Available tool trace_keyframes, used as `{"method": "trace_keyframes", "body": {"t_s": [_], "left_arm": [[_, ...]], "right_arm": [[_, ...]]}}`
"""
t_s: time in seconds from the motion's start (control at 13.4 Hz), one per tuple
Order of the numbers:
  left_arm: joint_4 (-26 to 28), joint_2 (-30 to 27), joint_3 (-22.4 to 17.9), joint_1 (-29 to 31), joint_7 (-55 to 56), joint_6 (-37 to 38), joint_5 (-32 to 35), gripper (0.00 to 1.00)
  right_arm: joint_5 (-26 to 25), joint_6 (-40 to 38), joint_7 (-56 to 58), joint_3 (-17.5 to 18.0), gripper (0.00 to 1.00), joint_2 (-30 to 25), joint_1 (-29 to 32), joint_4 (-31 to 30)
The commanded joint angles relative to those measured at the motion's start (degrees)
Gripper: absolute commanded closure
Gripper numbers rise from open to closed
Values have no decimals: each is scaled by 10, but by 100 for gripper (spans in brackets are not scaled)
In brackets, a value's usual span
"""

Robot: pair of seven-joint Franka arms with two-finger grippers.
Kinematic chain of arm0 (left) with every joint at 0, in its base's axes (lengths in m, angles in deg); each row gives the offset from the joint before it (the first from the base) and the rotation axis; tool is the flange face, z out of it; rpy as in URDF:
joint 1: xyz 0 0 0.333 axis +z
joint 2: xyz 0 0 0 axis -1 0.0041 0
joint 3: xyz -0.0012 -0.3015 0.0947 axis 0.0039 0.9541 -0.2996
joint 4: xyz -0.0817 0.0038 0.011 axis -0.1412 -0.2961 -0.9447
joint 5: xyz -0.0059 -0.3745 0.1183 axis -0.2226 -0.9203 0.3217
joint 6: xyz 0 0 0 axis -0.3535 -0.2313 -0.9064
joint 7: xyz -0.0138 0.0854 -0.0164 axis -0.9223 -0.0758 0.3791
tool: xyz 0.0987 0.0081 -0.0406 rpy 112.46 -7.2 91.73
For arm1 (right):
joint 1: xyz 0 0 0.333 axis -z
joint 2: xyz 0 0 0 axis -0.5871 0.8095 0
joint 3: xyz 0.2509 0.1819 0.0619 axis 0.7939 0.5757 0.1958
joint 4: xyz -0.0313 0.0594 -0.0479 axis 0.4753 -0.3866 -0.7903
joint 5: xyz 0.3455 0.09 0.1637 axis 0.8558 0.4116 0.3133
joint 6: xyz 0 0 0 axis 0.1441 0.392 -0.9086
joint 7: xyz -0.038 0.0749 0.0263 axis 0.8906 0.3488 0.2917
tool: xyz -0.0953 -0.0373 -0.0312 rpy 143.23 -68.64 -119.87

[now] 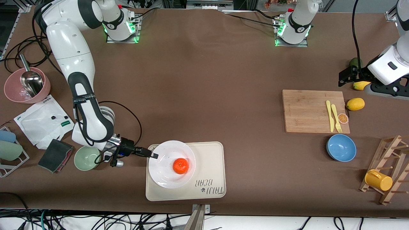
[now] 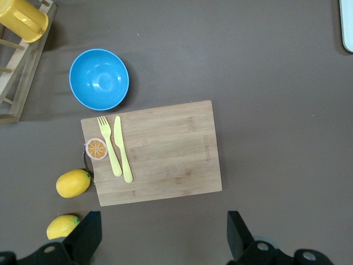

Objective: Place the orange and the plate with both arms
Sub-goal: 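Open the right gripper to release the plate on the tray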

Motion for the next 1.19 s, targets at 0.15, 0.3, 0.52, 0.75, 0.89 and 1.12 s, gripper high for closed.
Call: {"method": "trace_keyframes", "body": {"t_s": [0.15,0.3,0.52,0.75,0.89,1.12], "left_arm": [[5,-6,-4,1,-17,3,-17,0],[5,-6,-4,1,-17,3,-17,0],[5,-6,-5,1,-17,3,-17,0],[5,-6,-5,1,-18,3,-17,0],[5,-6,-5,1,-18,3,-17,0],[5,-6,-5,1,-17,3,-17,0]], "right_arm": [[3,5,3,1,0,8,-3,32],[0,5,0,1,0,7,-4,41],[-54,2,1,-3,0,4,-4,43],[-143,-1,-2,-3,0,-11,-1,44],[-169,-2,-2,-3,0,-18,-1,44],[-239,-23,-2,-4,0,-39,-1,38]]}}
